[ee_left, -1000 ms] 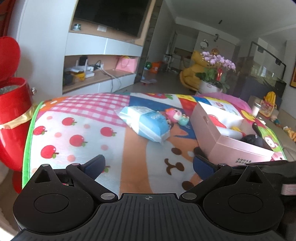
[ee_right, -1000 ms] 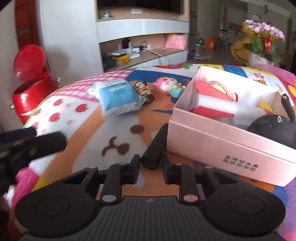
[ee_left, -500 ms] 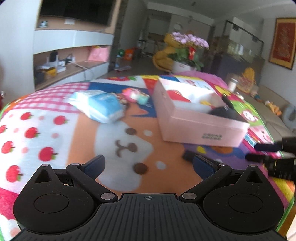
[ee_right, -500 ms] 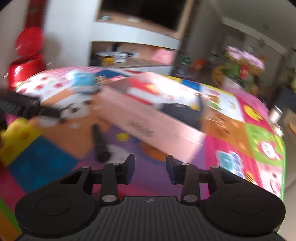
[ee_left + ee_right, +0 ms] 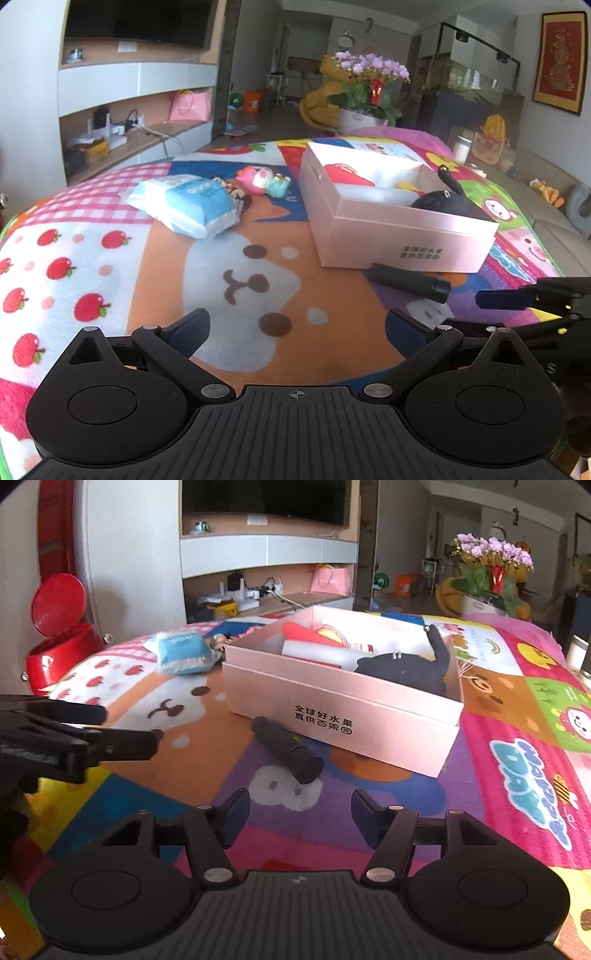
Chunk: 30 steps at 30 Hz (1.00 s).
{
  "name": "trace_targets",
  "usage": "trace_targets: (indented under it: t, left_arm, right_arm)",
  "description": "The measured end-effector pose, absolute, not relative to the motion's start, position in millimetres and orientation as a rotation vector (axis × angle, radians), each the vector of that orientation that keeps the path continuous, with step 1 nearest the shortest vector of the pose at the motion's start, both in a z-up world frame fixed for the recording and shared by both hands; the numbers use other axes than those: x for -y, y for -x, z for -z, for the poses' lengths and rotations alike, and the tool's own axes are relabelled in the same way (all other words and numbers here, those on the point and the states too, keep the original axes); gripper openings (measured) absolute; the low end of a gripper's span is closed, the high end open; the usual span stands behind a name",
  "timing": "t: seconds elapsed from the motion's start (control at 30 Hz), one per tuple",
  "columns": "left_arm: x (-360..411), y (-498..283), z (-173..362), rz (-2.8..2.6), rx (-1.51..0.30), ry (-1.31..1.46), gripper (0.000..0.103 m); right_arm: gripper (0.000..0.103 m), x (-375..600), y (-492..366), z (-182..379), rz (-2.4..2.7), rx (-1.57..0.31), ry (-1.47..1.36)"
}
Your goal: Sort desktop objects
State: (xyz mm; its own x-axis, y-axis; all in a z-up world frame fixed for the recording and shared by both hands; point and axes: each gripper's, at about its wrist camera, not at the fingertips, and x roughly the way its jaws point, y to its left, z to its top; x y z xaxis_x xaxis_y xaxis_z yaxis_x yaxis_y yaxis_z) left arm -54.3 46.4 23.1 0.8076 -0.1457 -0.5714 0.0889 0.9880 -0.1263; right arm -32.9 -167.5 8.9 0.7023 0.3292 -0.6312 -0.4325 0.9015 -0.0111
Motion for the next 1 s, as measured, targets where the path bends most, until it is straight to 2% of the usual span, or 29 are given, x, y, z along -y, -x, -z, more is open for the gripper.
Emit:
trace_targets:
  t: [0.07,0.13,0.17,0.27,0.4,0.53,0.57,0.6,0.63,0.9,1.0]
  left_arm:
    - [-50,51,-29,0.114,-0.584,0.060,0.103]
    - [-58,42,-36,0.081,-0.551,0.027,0.103]
    - [-64,33,-40,0.060,-0.545,0.019,0.103]
    - [-81,0,-47,0.001,-0.560,0.080,0.103]
    - [-99,-53,-37,-0.113,-0.610,0.184,0.103]
    - [-105,-88,-21,-0.164,-0.656,0.176,0.102]
    - [-105,-89,-19,-0.167,-0.655,0.155,0.093]
    - [-106,-88,-18,-0.166,-0.657,0.138,0.070]
    - [-109,-85,-16,-0.151,-0.666,0.134,0.064]
    - [-106,-16,-22,-0.050,-0.675,0.065,0.060]
    - [-91,25,-21,0.092,-0.691,0.068,0.065]
  right_arm:
    - [0.067,166,25,-6,-0.409,-0.676,0.150]
    - [0.082,167,21,-6,-0.391,-0.668,0.136]
    - [0.085,168,21,-5,-0.393,-0.658,0.131]
    - [0.088,170,24,-5,-0.414,-0.637,0.121]
    - [0.097,172,18,-3,-0.415,-0.655,0.098]
    - [0.098,175,14,-2,-0.392,-0.681,0.073]
    - [0.099,176,14,-1,-0.392,-0.681,0.070]
    - [0.100,176,14,-1,-0.396,-0.680,0.068]
    - [0.101,176,14,-1,-0.399,-0.680,0.068]
    - [0.103,176,13,0,-0.400,-0.681,0.067]
    - [0.103,175,13,0,-0.387,-0.684,0.068]
